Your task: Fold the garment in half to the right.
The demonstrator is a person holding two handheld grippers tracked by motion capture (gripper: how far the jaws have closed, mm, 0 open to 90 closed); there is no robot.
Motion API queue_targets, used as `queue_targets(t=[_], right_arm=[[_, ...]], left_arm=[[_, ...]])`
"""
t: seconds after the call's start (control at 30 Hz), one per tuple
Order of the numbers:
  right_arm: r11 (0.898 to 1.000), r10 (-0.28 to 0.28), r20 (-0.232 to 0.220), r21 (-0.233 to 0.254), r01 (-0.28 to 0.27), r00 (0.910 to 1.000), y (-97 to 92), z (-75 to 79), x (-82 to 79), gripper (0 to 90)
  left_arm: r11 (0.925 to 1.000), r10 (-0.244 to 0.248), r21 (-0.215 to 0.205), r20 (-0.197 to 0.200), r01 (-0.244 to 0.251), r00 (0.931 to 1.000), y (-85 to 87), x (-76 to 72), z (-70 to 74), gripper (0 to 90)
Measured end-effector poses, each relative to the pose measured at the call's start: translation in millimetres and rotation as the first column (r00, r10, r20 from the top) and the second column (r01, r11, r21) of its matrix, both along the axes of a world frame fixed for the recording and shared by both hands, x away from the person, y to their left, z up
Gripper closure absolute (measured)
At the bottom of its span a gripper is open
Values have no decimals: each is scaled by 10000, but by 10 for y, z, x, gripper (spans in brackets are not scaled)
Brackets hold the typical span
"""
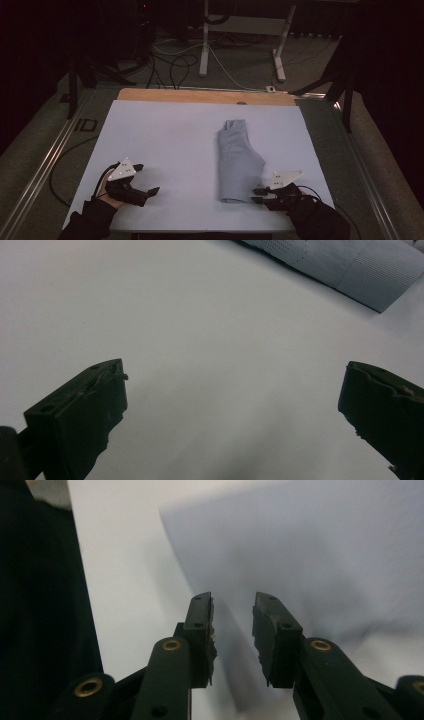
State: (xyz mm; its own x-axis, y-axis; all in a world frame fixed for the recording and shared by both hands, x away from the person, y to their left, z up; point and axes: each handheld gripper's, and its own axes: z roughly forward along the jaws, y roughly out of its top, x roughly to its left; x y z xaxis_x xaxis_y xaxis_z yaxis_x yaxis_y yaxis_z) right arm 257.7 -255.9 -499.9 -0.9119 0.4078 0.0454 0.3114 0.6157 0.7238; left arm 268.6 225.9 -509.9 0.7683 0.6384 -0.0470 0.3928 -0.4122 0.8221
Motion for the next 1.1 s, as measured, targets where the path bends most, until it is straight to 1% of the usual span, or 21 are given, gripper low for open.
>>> queue_targets(t=[0.07,0.1,0.13,0.17,0.2,0.23,0.3,0.33,0.37,0.43,0.47,0.5,0.57,0.67,0.73,0.8,0.87,1.0,1.1], right_arm=[[9997,139,394,211,-148,9991,48,145,41,699],[9994,134,577,326,-153,9982,75,211,69,722],[9984,116,649,548,-152,9978,106,265,105,746],[9971,132,693,744,-184,9975,137,306,147,797],[9960,122,718,872,-185,9973,179,332,190,841],[9958,138,707,896,-202,9974,230,349,226,884],[9953,273,800,908,-345,9964,339,353,284,900],[9935,409,789,1026,-489,9960,394,339,309,900],[9924,581,684,1041,-650,9960,452,317,325,900],[9921,857,603,871,-908,9945,564,246,354,900],[9920,921,398,827,-952,9950,608,204,368,900],[9923,995,353,712,-1018,9944,637,158,392,900],[9931,1089,187,406,-1096,9939,668,64,432,900],[9926,1203,-81,148,-1201,9927,674,-51,454,900],[9910,1336,-252,-60,-1338,9907,674,-111,456,900],[9885,1445,-325,-413,-1458,9890,687,-179,448,900],[9889,1429,-383,-360,-1443,9890,691,-211,431,900],[9867,1554,-261,-438,-1564,9875,672,-218,405,900],[9876,1544,-380,-214,-1553,9873,630,-236,378,900]], left_arm=[[10000,-29,10,27,29,10000,-2,-3,2,5],[10000,-18,-3,16,18,10000,-1,-1,2,5],[10000,2,-13,13,-2,10000,1,1,2,5],[10000,6,-23,10,-6,10000,5,1,3,5],[10000,1,-26,26,-1,10000,8,-1,4,5],[10000,2,-11,34,-2,10000,11,-1,5,5],[10000,51,-62,20,-51,10000,15,0,1,5],[10000,55,-70,8,-55,10000,17,0,0,5],[10000,47,-43,16,-46,10000,17,-1,-1,5],[10000,21,-35,13,-21,10000,19,2,-3,5],[10000,41,-42,10,-41,10000,21,4,-4,5],[10000,50,-59,4,-50,10000,23,5,-4,5],[10000,30,-46,18,-30,10000,30,2,-4,5],[9999,80,-82,-17,-80,10000,39,5,-4,5],[10000,64,-53,16,-64,10000,37,4,-3,5],[10000,34,-45,17,-34,10000,33,3,-3,5],[10000,51,-42,17,-51,10000,32,2,-2,5],[9999,87,-73,29,-87,10000,39,0,0,5],[9999,80,-63,22,-80,10000,39,-1,-2,5]])
